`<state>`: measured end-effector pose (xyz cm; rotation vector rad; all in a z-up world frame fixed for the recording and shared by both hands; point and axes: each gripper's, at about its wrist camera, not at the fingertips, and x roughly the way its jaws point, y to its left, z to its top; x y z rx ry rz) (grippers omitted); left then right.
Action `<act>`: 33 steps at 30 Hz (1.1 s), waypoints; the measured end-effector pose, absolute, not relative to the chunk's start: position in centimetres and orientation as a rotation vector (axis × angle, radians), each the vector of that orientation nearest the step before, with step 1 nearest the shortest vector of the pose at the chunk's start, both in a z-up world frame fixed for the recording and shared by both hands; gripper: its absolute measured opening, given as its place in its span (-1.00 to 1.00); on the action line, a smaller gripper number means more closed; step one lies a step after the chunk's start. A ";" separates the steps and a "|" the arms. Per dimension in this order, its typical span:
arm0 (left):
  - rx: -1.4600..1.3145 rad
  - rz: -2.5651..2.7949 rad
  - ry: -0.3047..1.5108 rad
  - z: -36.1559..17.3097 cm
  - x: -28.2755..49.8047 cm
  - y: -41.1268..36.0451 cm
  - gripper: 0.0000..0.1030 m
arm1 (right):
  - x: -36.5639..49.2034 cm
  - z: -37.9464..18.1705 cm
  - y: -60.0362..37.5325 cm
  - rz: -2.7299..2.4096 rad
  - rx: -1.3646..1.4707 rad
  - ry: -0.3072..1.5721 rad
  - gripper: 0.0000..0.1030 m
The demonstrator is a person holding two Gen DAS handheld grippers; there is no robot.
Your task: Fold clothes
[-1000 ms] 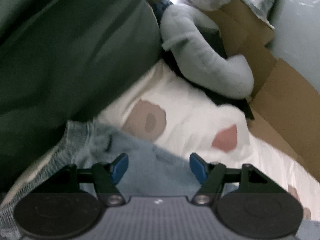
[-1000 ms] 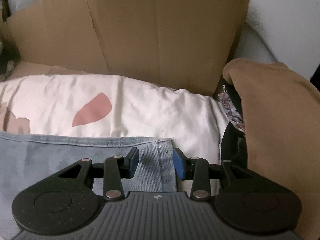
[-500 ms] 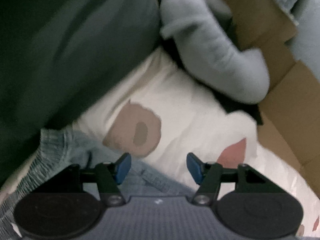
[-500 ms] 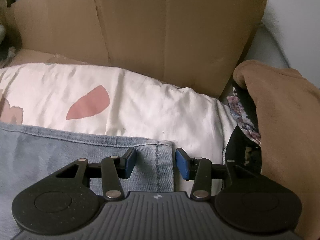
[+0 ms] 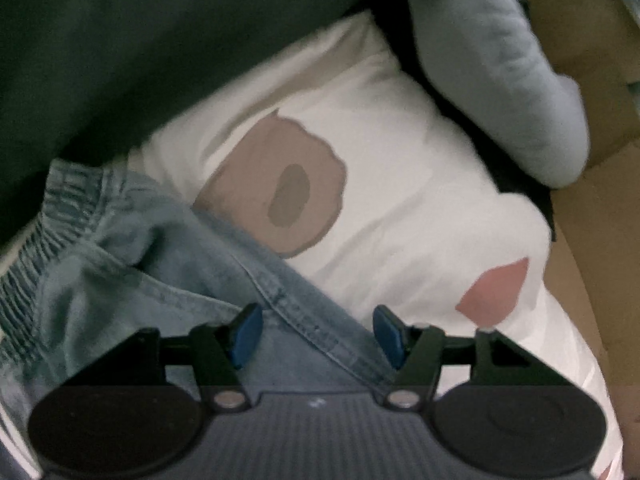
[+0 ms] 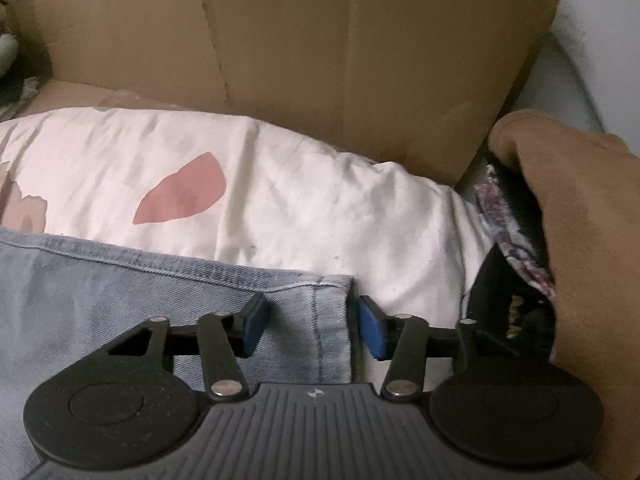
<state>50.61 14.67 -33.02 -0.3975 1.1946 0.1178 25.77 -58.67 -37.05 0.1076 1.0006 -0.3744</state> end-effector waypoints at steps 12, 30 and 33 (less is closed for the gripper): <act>-0.364 0.203 1.220 -33.7 50.5 14.1 -0.44 | 25.7 -37.2 -59.1 -0.280 0.108 0.985 0.09; -0.494 0.134 1.085 -30.4 46.5 15.7 -0.97 | 25.1 -32.1 -57.2 -0.392 -0.024 0.821 -0.69; -0.510 0.123 1.048 -29.9 46.6 15.1 -0.98 | 25.5 -30.7 -57.1 -0.418 -0.046 0.776 -0.75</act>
